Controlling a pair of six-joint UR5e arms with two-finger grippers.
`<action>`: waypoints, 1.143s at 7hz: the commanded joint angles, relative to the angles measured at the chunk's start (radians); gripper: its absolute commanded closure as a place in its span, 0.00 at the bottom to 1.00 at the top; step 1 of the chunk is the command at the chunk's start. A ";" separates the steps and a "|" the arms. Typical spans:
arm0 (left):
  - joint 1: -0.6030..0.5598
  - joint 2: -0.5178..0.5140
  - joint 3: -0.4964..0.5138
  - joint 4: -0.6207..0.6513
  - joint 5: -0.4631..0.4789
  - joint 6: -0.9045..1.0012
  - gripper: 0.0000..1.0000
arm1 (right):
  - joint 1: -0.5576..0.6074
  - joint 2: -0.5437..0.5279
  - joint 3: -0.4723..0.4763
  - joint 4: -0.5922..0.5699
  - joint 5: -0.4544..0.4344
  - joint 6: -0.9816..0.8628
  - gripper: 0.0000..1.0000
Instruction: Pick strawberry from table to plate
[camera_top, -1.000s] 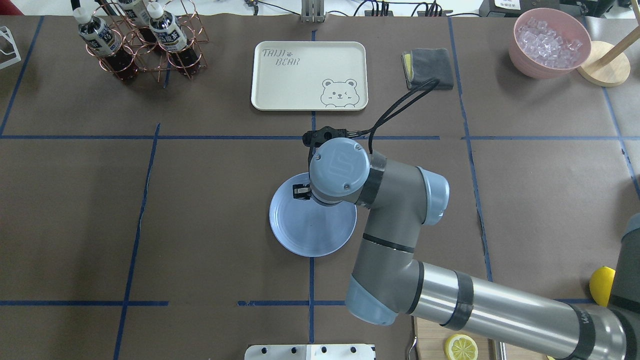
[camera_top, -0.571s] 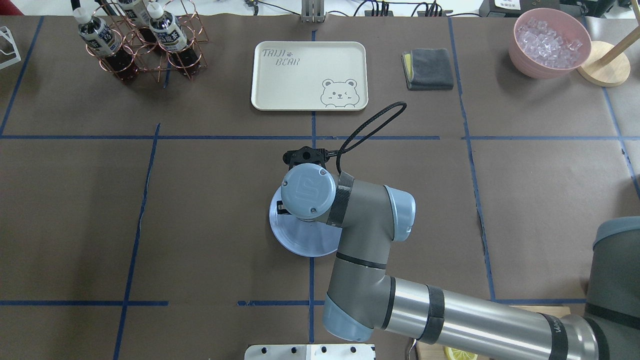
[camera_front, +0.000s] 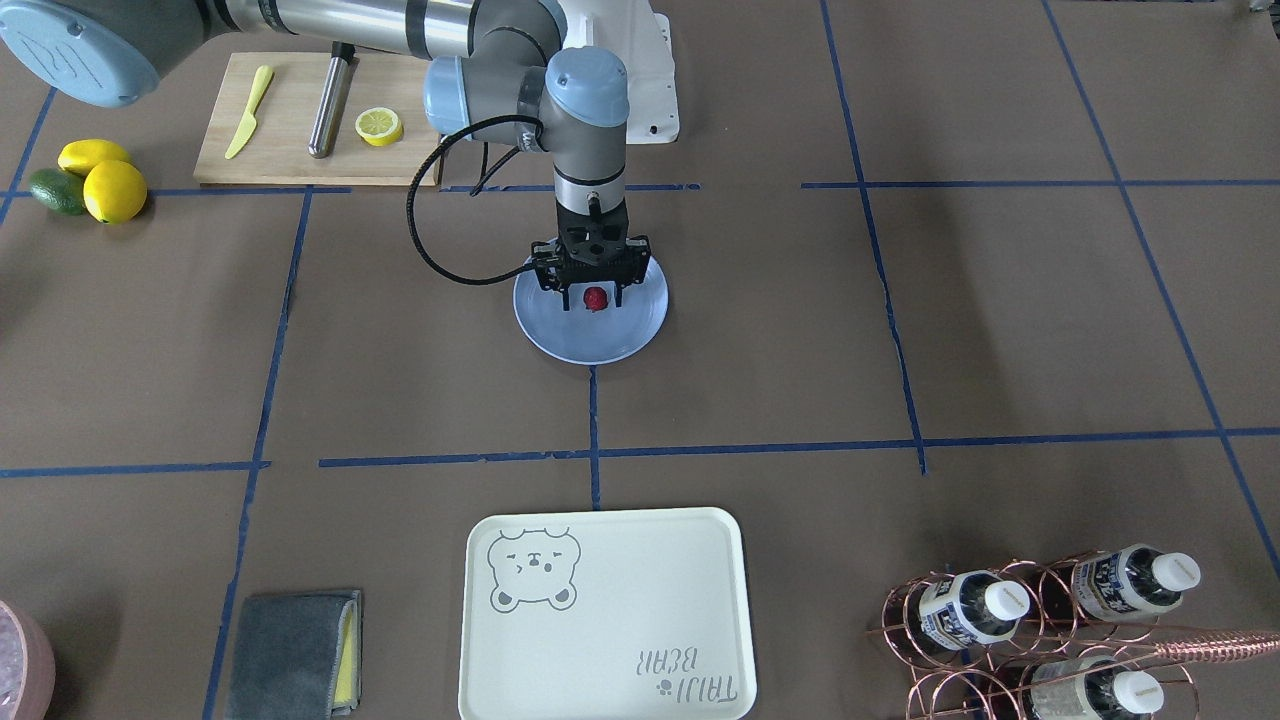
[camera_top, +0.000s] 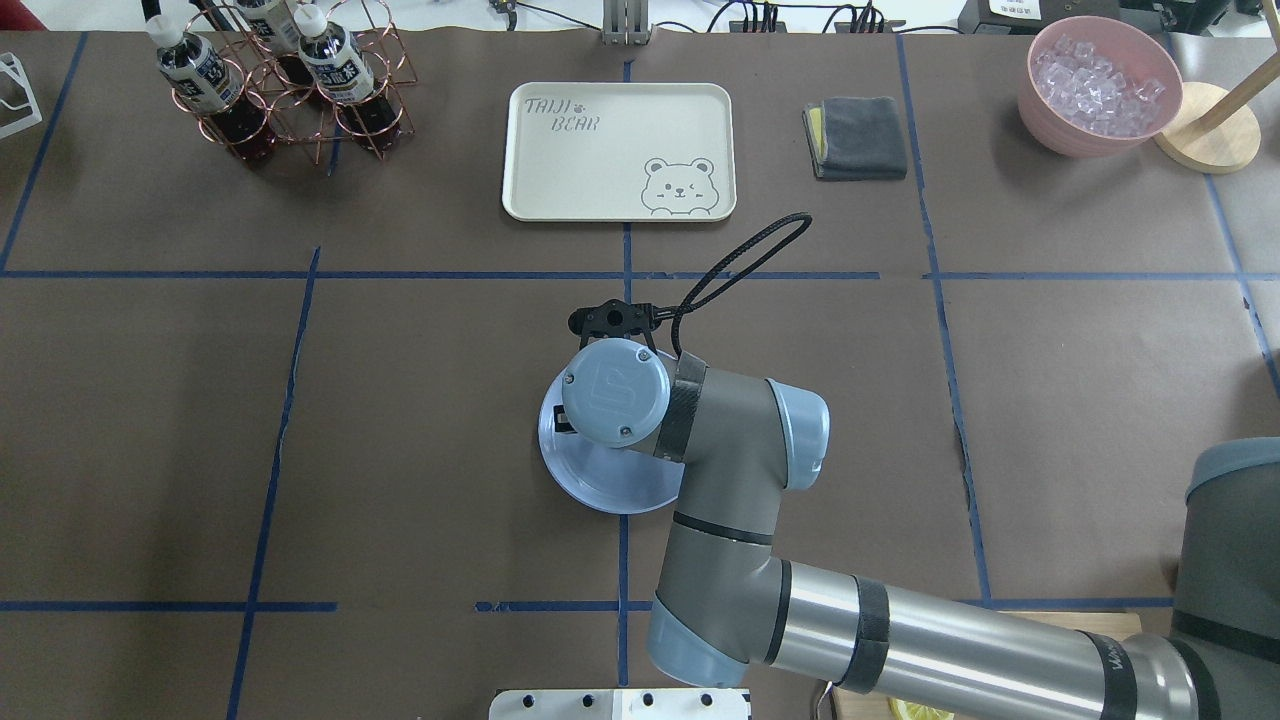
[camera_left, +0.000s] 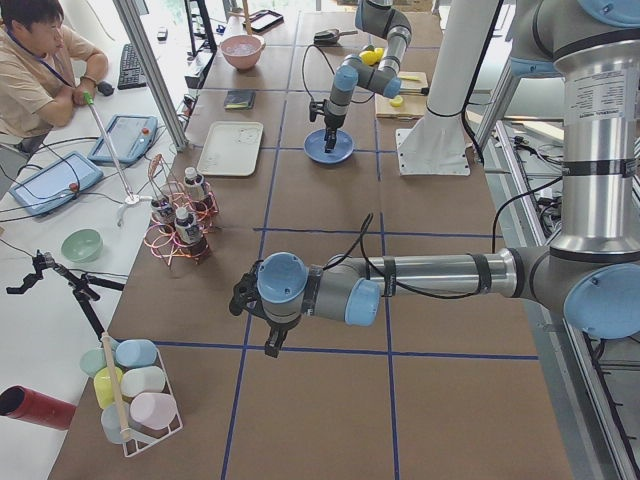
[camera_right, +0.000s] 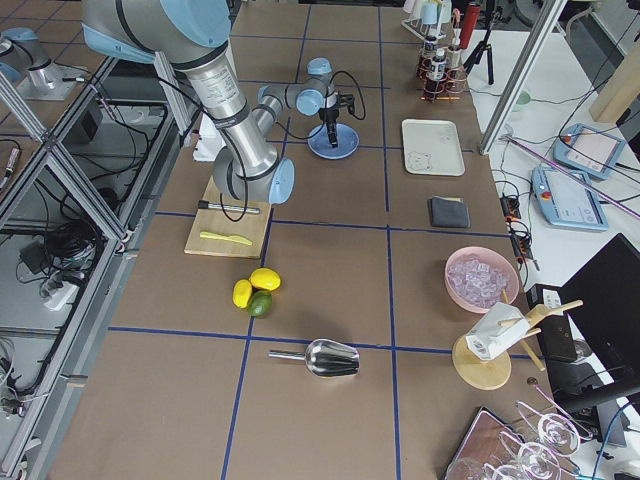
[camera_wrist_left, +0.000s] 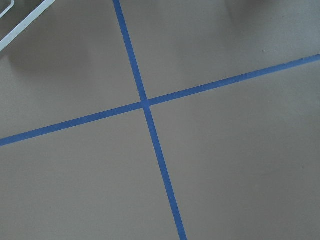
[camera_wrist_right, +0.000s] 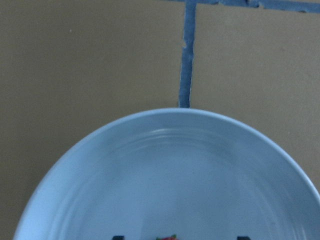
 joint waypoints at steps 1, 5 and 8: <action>0.000 0.012 0.000 0.002 0.002 0.002 0.00 | 0.096 -0.008 0.023 -0.002 0.036 -0.017 0.00; -0.002 0.018 -0.005 0.003 0.014 0.002 0.00 | 0.568 -0.289 0.162 0.010 0.399 -0.650 0.00; -0.002 0.019 -0.005 0.005 0.014 0.000 0.00 | 0.938 -0.486 0.140 -0.046 0.574 -1.071 0.00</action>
